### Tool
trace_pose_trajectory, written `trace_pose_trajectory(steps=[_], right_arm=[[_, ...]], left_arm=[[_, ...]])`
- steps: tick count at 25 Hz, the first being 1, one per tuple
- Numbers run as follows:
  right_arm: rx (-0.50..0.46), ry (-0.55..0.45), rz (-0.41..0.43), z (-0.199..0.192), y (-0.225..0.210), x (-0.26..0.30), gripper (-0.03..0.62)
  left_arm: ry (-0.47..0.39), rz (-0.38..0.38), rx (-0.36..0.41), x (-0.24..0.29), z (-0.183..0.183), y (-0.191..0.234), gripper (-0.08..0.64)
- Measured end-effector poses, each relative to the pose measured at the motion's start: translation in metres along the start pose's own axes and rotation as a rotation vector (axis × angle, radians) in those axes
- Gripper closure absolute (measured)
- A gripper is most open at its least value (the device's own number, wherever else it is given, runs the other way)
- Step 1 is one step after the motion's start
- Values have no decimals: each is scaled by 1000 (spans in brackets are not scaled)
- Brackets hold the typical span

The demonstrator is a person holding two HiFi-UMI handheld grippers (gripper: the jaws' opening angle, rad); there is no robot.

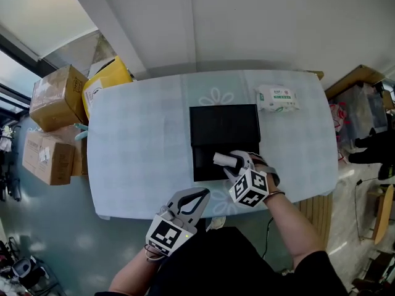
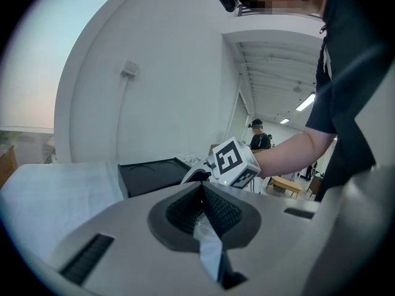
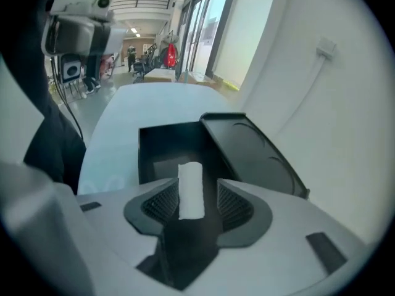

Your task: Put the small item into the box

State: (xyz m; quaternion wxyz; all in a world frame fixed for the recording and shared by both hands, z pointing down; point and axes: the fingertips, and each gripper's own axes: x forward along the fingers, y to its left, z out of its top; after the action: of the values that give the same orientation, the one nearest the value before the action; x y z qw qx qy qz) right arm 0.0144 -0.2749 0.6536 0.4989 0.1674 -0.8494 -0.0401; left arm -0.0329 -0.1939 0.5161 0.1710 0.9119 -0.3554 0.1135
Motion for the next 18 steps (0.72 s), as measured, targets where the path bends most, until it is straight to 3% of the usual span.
trace_pose_trajectory(steps=[7,12,14,17,18], right_arm=[[213,-234,-90,12,-4,-76,411],[376,-418,-105,20,6,-132,416],[416,-472,-113,21,12,-155,454],[447,-541,-132,21,24,-186,579],[452,-564,-133,22,29,-196,581]], left_arm=[[-39,-3,47,3,22,-36,551],[-74,0,80,-3,37,-67,551],[-85,-1,89,-6,41,-81,551],[-90,11,120,-14,43,-98,551],[-91,21,133,-17,43,-103,551]])
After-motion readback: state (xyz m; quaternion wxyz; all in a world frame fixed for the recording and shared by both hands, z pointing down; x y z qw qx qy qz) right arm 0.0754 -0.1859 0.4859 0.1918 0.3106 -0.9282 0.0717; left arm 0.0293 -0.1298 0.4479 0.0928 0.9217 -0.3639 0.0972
